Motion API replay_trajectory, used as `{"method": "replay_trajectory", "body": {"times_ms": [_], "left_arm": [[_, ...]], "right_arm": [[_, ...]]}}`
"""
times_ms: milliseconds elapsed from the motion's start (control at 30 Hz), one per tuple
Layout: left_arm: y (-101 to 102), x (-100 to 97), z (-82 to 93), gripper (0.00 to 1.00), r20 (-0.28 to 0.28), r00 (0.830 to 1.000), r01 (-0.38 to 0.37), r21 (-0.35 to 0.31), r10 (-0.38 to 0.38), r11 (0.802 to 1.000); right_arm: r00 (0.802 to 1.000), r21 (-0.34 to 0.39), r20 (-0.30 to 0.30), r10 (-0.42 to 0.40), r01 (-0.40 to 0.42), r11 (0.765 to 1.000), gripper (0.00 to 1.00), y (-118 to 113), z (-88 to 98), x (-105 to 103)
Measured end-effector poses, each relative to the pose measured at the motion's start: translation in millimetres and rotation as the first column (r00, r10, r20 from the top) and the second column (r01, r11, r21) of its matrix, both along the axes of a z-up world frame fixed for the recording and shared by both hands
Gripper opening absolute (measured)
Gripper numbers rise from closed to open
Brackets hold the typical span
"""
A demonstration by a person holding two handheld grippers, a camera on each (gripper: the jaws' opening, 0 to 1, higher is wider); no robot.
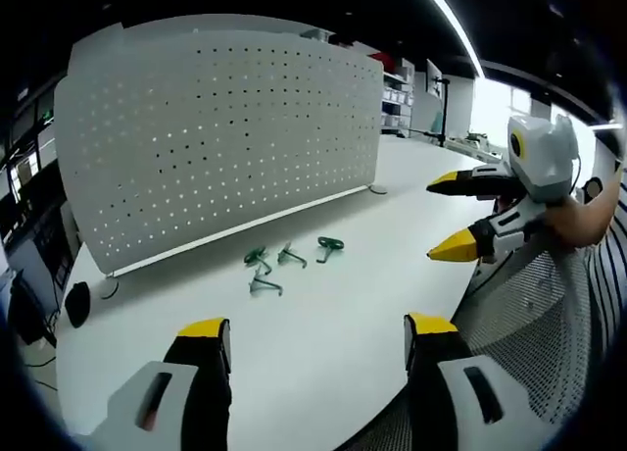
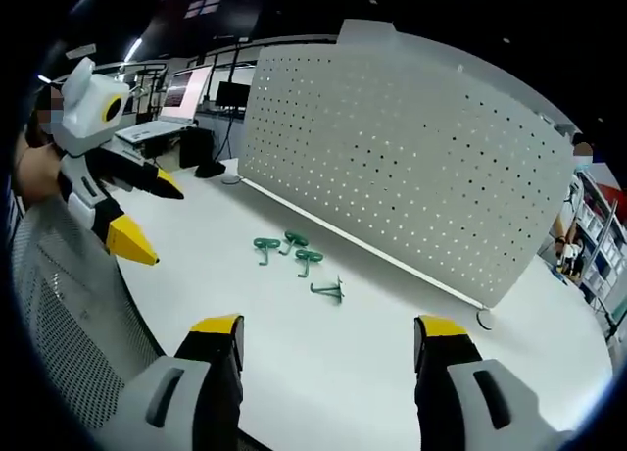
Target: Insert the hook assembly into the mounting plate slot until the hook locks in place.
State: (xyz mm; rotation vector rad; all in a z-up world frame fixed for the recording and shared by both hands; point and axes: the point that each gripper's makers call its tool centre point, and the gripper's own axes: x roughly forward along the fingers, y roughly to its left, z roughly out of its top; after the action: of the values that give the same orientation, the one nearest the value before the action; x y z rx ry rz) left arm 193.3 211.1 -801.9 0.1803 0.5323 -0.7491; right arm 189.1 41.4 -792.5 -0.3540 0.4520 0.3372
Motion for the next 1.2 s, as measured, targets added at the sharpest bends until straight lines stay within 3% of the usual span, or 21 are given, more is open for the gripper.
{"method": "replay_trajectory", "body": {"times_ms": [167, 400, 1200], "left_arm": [[2.5, 2.4, 0.7, 0.77, 0.008, 1.000, -0.014, 0.002, 0.014, 1.000], [4.6, 5.5, 1.9, 0.85, 0.030, 0.999, -0.030, 0.014, 0.029, 0.999], [7.5, 7.2, 1.7, 0.86, 0.014, 0.999, -0.049, -0.005, 0.049, 0.999]], "right_arm": [[1.000, -0.003, -0.011, 0.002, -0.002, 1.000, 0.68, 0.6, -2.1, -0.7], [1.000, 0.008, 0.016, -0.008, 0.007, 1.000, 0.68, -1.4, 3.7, 0.7], [1.000, 0.016, 0.005, 0.000, 0.000, 1.000, 0.67, 1.5, 1.1, -0.4]]}}
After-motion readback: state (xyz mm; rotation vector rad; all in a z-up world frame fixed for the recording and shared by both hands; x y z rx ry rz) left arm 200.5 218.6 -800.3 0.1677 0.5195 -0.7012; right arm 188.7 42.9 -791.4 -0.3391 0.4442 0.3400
